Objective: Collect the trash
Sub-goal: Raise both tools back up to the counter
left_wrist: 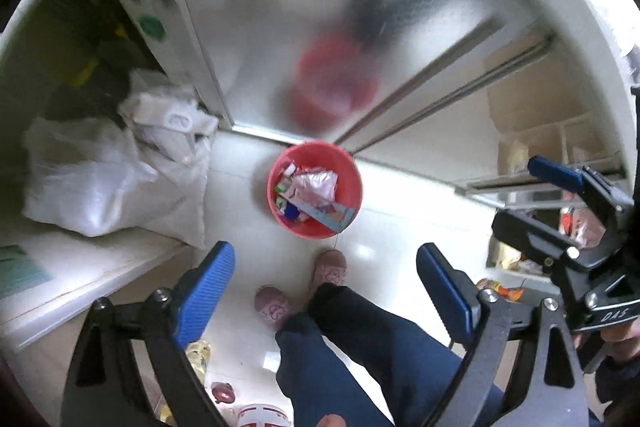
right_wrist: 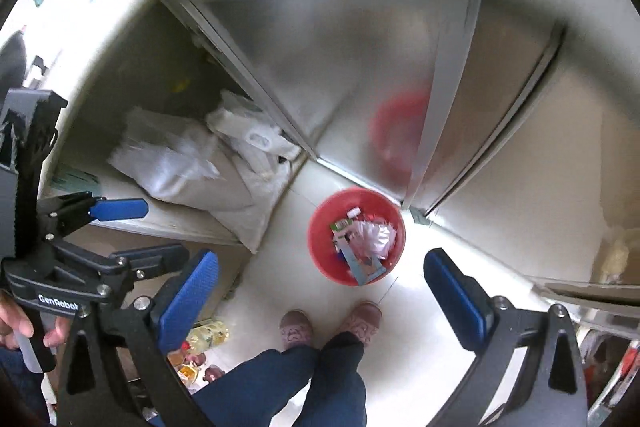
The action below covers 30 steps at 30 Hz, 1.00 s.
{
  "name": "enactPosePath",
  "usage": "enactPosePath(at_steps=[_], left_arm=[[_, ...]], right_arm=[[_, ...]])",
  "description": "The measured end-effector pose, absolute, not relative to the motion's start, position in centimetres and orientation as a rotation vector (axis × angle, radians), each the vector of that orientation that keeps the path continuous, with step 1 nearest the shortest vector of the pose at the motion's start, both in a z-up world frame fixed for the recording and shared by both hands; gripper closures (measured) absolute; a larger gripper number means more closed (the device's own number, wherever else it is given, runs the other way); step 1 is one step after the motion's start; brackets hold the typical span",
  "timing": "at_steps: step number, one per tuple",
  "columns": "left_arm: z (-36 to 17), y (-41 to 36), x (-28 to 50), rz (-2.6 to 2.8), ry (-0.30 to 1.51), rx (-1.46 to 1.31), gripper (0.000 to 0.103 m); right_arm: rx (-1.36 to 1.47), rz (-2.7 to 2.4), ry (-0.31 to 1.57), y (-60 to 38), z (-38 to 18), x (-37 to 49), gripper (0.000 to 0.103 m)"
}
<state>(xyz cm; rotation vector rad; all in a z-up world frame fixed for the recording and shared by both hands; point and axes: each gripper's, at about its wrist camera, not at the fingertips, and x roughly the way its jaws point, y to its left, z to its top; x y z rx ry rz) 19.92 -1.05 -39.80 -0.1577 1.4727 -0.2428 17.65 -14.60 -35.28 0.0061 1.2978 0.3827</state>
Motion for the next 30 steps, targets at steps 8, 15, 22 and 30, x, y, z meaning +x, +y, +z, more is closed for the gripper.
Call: enactPosePath(at_steps=[8,15,22,30], left_arm=[[-24.8,0.0,22.2,-0.2,1.243,-0.114,0.012],[-18.4,1.7,25.9,-0.164,1.125,-0.071,0.0],[-15.9,3.6,31.9,-0.154,1.069,-0.067,0.0],[-15.0,6.9,41.2,-0.2,1.085,-0.046,0.0]], right_arm=[[0.014,0.446,1.131,-13.6,-23.1,19.4,0.001],[-0.008,0.424,1.038,-12.1,-17.1,23.7,0.0],[0.029,0.405,1.025,-11.0,-14.6,28.6,0.001],[0.097,0.31,1.065,-9.9,-13.9,36.4,0.001]])
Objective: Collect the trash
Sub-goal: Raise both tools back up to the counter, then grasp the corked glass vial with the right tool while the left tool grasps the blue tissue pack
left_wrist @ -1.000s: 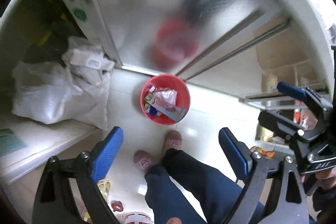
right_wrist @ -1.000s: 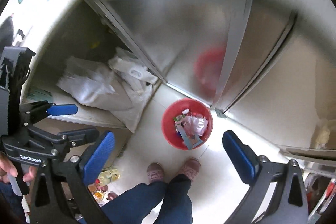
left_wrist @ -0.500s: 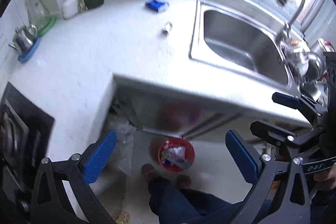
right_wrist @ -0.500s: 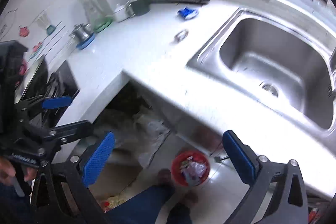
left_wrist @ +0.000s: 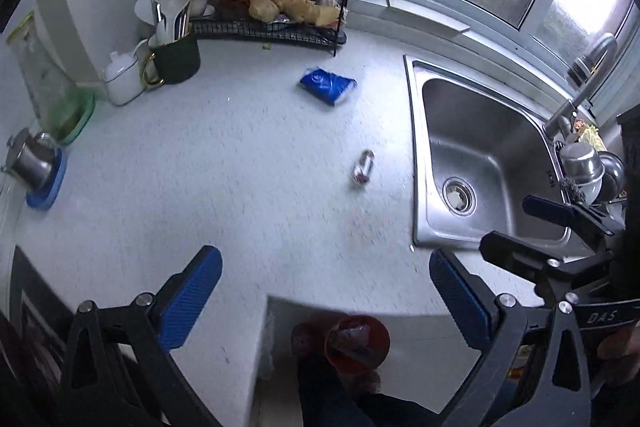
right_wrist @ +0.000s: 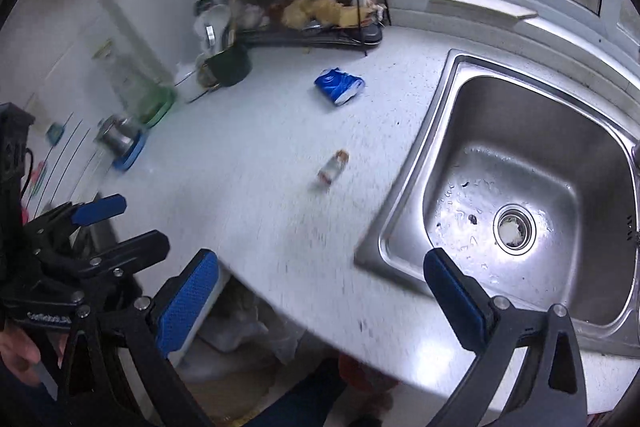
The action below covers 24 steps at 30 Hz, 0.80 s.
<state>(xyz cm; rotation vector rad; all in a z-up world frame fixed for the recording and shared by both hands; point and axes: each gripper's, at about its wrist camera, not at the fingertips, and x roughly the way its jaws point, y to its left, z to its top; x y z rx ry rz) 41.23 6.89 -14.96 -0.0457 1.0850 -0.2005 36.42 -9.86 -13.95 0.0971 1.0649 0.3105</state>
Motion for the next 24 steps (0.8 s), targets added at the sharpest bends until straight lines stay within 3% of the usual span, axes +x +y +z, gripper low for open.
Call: enactPosePath(at_steps=[12,16,24], left_arm=[[-19.6,10.5,52.1,-0.201,1.183,0.071,0.0],[-21.9,11.1,54.1,-0.21,1.216,0.074,0.0],[-24.1,11.6,55.5,-0.236,1.227,0.079,0.0]], right_arm=[[0.202,0.164,1.239,-7.2,-19.5,46.0,0.001],[0.194,0.116,1.302,-6.5,-21.7,47.7,0.015],[0.163,0.063,1.348,-5.5,-23.3,49.2,0.027]])
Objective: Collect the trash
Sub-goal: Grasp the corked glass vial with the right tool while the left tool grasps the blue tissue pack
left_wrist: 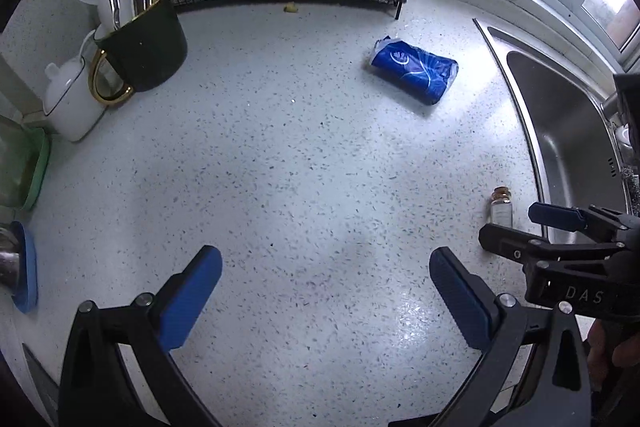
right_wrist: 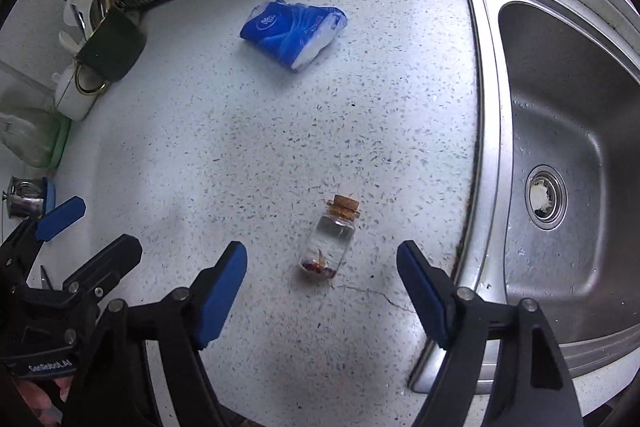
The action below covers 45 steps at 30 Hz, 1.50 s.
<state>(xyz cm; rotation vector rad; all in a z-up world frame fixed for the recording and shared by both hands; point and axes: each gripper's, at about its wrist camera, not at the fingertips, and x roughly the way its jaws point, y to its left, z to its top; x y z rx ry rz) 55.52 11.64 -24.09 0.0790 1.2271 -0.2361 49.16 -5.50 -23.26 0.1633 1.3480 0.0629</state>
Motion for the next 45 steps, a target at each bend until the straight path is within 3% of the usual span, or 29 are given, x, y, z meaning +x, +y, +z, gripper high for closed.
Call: enactPosePath(at_steps=[6,9,11,20,35,45], left_arm=[[-24.5,11.9,55.7,-0.279,1.244,0.052,0.0],[-24.5,12.0,56.0,-0.295,1.243,0.035,0.0],[-24.7,11.9,56.4,-0.305,1.245,0.034,0.0],[-24.6,10.8,59.4,-0.402,1.223,0.075,0.0],[-24.8,2.0,68.3,-0.79,1.087,0.395,0.0],[-27.7,-0.1,70.4,-0.803,1.161,0.47,0.0]], right_arm=[[0.125,0.011,1.376,-4.9,-24.3,50.0,0.046],[0.093,0.001,1.361,-4.5,-24.3,50.0,0.063],[0.074,-0.007,1.348,-4.3,-24.3,50.0,0.08],[0.097,0.002,1.304,-5.7,-23.8,50.3,0.083],[0.168,-0.08,1.228,-11.2,-21.0,50.6,0.083],[0.225,-0.1,1.224,-12.5,-20.5,50.4,0.083]])
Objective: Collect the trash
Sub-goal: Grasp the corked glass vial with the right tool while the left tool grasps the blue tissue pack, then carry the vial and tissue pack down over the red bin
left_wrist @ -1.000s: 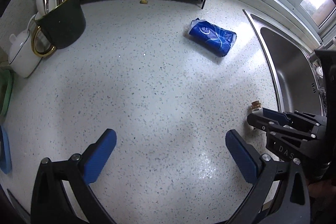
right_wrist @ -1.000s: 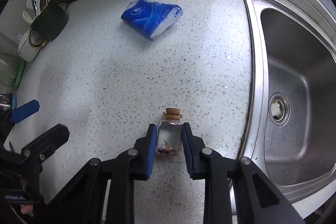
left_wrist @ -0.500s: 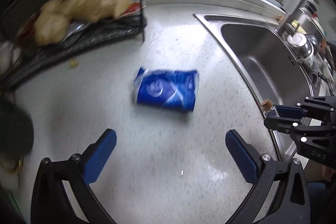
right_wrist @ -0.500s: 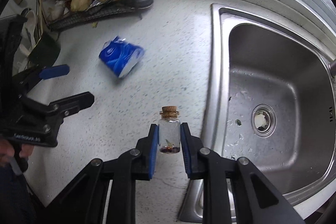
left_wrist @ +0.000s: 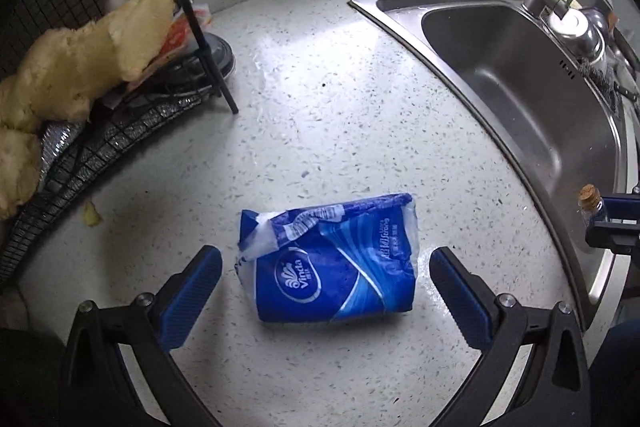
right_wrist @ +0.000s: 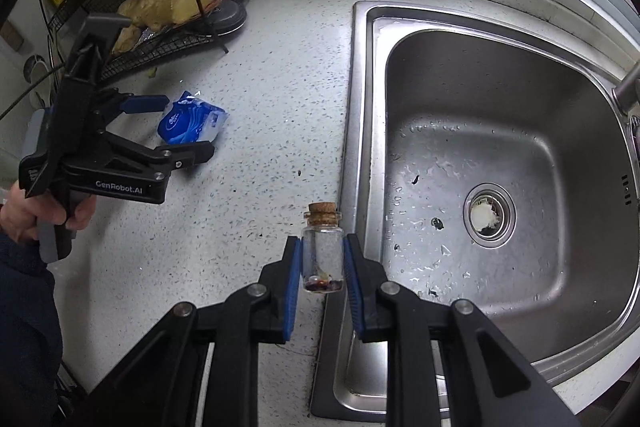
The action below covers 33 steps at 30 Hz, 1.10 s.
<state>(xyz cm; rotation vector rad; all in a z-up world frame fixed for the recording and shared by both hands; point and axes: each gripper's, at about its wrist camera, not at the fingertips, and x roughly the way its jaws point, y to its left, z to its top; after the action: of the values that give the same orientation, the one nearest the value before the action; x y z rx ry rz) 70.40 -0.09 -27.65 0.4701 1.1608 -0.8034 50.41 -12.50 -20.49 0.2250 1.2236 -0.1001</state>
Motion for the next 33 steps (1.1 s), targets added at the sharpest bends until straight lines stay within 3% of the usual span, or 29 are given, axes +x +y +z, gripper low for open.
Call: enactPosePath(at_steps=[6,10,14,22,33], left_arm=[[-28.3,0.4,70.5,-0.763,1.186,0.444,0.003],[-27.6,0.5,69.5,-0.761,1.173,0.428,0.022],[-27.5,0.5,69.2,-0.758,1.179,0.431,0.03],[-26.5,0.1,66.1,-0.705,1.203,0.395,0.031],[-21.2,-0.7,52.7,-0.611,1.194,0.238,0.031]], right_arm=[[0.269,-0.079,1.186,-13.0,-19.8,49.9,0.083],[0.268,-0.069,1.187,-12.7,-19.8,49.4,0.083],[0.269,-0.059,1.191,-12.7,-20.0,49.0,0.083],[0.255,-0.057,1.158,-13.2,-18.8,47.9,0.083],[0.201,0.043,1.125,-12.9,-17.5,43.3,0.083]])
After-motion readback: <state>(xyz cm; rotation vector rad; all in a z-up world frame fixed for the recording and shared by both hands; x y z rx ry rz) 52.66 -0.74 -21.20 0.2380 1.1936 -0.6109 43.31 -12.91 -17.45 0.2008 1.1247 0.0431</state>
